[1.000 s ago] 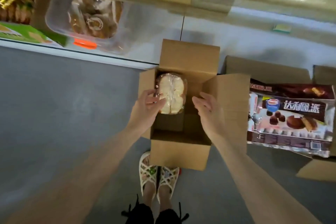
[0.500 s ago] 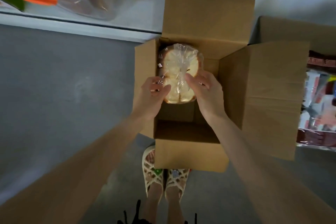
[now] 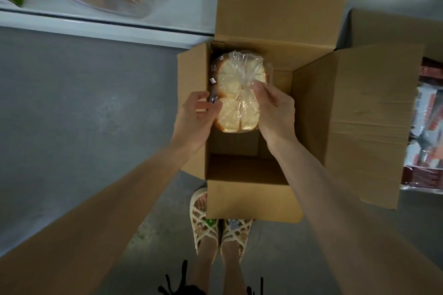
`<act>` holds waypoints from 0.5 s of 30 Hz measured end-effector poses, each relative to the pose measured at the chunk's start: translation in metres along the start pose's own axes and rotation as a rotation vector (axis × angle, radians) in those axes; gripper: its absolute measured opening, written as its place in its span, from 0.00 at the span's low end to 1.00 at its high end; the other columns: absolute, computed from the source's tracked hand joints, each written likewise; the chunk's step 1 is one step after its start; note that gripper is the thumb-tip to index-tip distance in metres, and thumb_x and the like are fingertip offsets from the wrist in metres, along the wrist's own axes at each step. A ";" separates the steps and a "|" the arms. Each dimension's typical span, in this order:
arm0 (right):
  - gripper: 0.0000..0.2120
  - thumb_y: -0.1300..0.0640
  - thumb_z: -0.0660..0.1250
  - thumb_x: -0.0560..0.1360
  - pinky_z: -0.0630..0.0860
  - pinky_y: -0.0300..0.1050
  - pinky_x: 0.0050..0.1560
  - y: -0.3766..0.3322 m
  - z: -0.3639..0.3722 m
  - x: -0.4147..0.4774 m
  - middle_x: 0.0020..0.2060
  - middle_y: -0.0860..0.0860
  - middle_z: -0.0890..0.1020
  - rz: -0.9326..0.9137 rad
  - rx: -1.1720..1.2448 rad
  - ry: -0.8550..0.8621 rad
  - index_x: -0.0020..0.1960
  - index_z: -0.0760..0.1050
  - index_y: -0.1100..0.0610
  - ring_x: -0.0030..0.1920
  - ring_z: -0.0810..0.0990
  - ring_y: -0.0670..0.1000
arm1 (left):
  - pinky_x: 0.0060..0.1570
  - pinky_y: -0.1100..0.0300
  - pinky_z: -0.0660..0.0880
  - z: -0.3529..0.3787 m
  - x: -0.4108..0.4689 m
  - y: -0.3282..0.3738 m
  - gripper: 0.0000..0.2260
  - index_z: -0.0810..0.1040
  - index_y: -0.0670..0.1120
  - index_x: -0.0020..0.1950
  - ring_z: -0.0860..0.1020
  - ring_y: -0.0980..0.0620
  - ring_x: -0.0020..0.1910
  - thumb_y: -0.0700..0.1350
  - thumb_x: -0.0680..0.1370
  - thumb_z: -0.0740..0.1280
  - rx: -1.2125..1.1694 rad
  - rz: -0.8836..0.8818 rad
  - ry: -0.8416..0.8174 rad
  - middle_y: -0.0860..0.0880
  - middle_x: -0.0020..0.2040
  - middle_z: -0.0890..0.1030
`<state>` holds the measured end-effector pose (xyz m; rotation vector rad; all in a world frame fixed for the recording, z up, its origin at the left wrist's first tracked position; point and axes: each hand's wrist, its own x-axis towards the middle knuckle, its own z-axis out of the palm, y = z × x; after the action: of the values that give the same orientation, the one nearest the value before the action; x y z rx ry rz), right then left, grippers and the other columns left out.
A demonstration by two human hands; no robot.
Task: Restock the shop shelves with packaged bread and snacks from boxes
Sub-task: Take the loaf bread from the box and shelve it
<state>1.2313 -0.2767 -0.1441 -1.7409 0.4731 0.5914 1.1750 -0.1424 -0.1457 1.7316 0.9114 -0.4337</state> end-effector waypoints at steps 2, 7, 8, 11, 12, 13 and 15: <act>0.09 0.54 0.64 0.80 0.78 0.57 0.58 -0.002 -0.001 -0.002 0.48 0.49 0.84 0.016 0.016 0.023 0.55 0.81 0.52 0.53 0.82 0.51 | 0.44 0.67 0.73 -0.003 -0.002 0.001 0.20 0.70 0.47 0.69 0.76 0.60 0.47 0.52 0.79 0.66 -0.011 -0.002 0.003 0.56 0.51 0.76; 0.08 0.53 0.65 0.80 0.81 0.51 0.53 -0.009 -0.010 -0.015 0.45 0.51 0.83 0.056 0.032 0.021 0.52 0.82 0.54 0.50 0.83 0.52 | 0.52 0.59 0.75 -0.008 -0.013 0.009 0.20 0.70 0.48 0.68 0.77 0.57 0.49 0.53 0.78 0.66 -0.011 -0.001 -0.008 0.57 0.51 0.77; 0.10 0.53 0.65 0.80 0.81 0.49 0.50 -0.010 -0.014 -0.018 0.46 0.52 0.83 0.061 0.029 0.018 0.54 0.82 0.57 0.50 0.83 0.52 | 0.53 0.58 0.75 -0.010 -0.017 0.012 0.20 0.71 0.49 0.68 0.77 0.57 0.50 0.53 0.78 0.66 -0.007 0.002 -0.012 0.56 0.52 0.77; 0.12 0.53 0.64 0.80 0.78 0.38 0.42 -0.017 -0.027 -0.033 0.48 0.53 0.83 0.073 0.016 0.017 0.55 0.81 0.59 0.47 0.83 0.49 | 0.55 0.56 0.76 -0.016 -0.030 0.024 0.19 0.71 0.49 0.68 0.78 0.53 0.55 0.54 0.79 0.66 -0.007 0.013 -0.024 0.54 0.54 0.78; 0.11 0.53 0.65 0.80 0.77 0.36 0.40 -0.020 -0.031 -0.039 0.47 0.53 0.84 0.073 0.010 0.018 0.53 0.81 0.58 0.46 0.83 0.47 | 0.56 0.55 0.76 -0.017 -0.034 0.029 0.19 0.71 0.49 0.68 0.78 0.53 0.56 0.54 0.79 0.65 -0.003 0.020 -0.029 0.53 0.55 0.78; 0.10 0.53 0.65 0.80 0.77 0.35 0.38 -0.025 -0.035 -0.045 0.45 0.52 0.84 0.071 0.002 0.020 0.51 0.82 0.57 0.44 0.83 0.46 | 0.56 0.56 0.76 -0.019 -0.040 0.034 0.19 0.70 0.49 0.68 0.78 0.53 0.56 0.53 0.79 0.65 0.000 0.029 -0.038 0.53 0.56 0.77; 0.09 0.52 0.65 0.79 0.77 0.36 0.38 -0.038 -0.043 -0.058 0.41 0.54 0.83 0.069 -0.017 0.031 0.45 0.82 0.54 0.40 0.82 0.45 | 0.52 0.60 0.75 -0.021 -0.053 0.046 0.19 0.70 0.48 0.69 0.77 0.55 0.54 0.52 0.80 0.65 0.000 0.050 -0.068 0.54 0.55 0.76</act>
<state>1.2142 -0.3090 -0.0710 -1.7576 0.5532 0.6194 1.1729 -0.1478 -0.0731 1.7258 0.8176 -0.4563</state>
